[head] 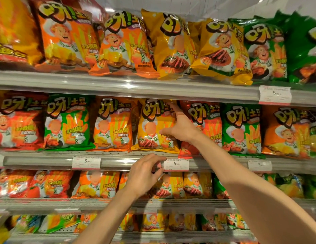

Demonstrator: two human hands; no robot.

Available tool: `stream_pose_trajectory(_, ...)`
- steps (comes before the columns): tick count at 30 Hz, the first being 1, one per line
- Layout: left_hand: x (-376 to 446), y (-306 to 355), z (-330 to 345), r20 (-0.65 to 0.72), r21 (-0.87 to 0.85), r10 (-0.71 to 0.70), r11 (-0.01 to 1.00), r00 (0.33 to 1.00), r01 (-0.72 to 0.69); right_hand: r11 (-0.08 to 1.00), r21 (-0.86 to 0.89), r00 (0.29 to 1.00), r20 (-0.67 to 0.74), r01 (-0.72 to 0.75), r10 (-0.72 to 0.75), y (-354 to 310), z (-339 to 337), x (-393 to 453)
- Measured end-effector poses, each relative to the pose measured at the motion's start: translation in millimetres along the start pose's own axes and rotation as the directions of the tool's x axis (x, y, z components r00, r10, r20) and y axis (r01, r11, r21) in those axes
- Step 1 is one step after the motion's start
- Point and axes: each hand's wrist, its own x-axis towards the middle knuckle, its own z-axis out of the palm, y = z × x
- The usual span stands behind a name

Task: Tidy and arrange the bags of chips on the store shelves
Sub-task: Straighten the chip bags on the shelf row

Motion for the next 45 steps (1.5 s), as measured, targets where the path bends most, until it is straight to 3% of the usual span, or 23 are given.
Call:
stream_pose_trajectory(14, 0, 1, -2, -0.018, 0.008, 0.007, 1.0, 1.0, -0.007, 0.991, -0.132, 0.999, 0.035, 0.015, -0.01, 0, 5, -1)
stream_pose_trajectory(21, -1, 4, -3, 0.009, 0.047, 0.003, 0.999, 1.0, -0.004, 0.997, -0.048, 0.989, -0.132, 0.054, -0.06, -1, -18, -30)
stream_pose_trajectory(26, 1, 12, -1, 0.017, 0.157, 0.078, 0.984, 0.997, -0.08, 0.962, -0.239, 0.893, -0.393, 0.13, -0.218, 20, -52, -67)
stream_pose_trajectory(30, 10, 19, 0, 0.033, 0.196, 0.127, 0.972, 0.991, -0.131, 0.94, -0.337, 0.854, -0.504, -0.056, -0.13, 54, -77, -81)
stream_pose_trajectory(32, 13, 18, 2, 0.028, 0.182, 0.11, 0.977, 0.993, -0.114, 0.953, -0.254, 0.881, -0.472, -0.163, 0.024, 71, -82, -81)
stream_pose_trajectory(34, 13, 16, 5, 0.011, 0.152, 0.088, 0.984, 0.996, -0.089, 0.975, -0.035, 0.912, -0.361, -0.221, 0.193, 74, -81, -79)
stream_pose_trajectory(38, 12, 13, 6, -0.003, 0.131, 0.075, 0.989, 0.997, -0.074, 0.919, 0.236, 0.901, -0.23, -0.316, 0.368, 74, -74, -62)
stream_pose_trajectory(41, 12, 13, 6, -0.009, 0.132, 0.071, 0.989, 0.997, -0.069, 0.875, 0.335, 0.857, -0.264, -0.348, 0.442, 76, -70, -47)
stream_pose_trajectory(45, 13, 14, 6, -0.011, 0.126, 0.066, 0.99, 0.998, -0.064, 0.885, 0.361, 0.807, -0.403, -0.293, 0.432, 81, -55, -42)
